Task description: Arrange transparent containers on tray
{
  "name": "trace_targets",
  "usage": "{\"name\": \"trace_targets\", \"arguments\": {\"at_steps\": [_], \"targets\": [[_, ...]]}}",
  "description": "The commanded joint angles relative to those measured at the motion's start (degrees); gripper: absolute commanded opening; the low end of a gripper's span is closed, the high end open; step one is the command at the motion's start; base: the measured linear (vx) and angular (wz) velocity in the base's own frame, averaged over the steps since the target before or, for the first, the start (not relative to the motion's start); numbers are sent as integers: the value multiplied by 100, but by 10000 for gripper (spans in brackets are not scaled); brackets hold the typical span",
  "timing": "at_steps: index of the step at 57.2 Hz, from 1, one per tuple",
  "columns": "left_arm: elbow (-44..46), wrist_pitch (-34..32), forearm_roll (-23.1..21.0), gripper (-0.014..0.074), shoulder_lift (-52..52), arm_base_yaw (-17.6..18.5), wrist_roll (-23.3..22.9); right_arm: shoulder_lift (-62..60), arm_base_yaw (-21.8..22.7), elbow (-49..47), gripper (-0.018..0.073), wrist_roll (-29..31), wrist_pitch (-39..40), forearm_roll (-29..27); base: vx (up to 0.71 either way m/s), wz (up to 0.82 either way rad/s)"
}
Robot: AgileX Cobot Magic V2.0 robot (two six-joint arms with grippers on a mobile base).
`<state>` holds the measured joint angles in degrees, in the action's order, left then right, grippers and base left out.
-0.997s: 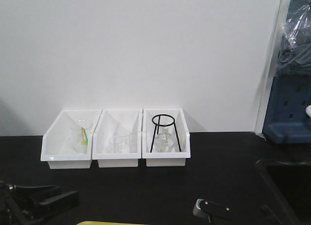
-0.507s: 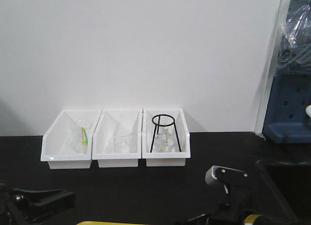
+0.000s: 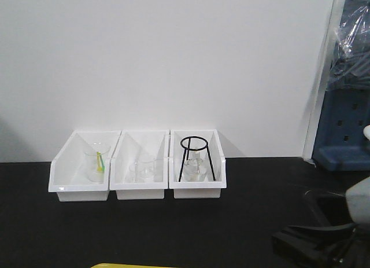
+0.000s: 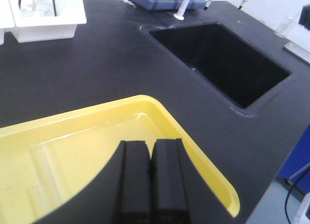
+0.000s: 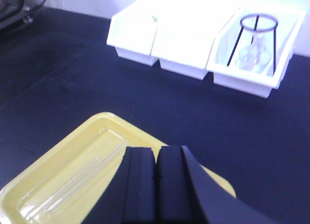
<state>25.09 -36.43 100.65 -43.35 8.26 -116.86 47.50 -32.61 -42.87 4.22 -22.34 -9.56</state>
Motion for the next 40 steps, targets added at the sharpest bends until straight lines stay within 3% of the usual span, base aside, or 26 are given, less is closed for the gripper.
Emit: {"name": "trace_targets", "arguments": {"at_steps": [1, 40], "targets": [[94, 46, 435, -4, 228, 27, 12, -86, 2, -153, -13, 70, 392, 103, 0, 0], [94, -60, 430, -4, 366, 27, 12, -86, 2, -153, -13, 70, 372, 98, 0, 0]]}}
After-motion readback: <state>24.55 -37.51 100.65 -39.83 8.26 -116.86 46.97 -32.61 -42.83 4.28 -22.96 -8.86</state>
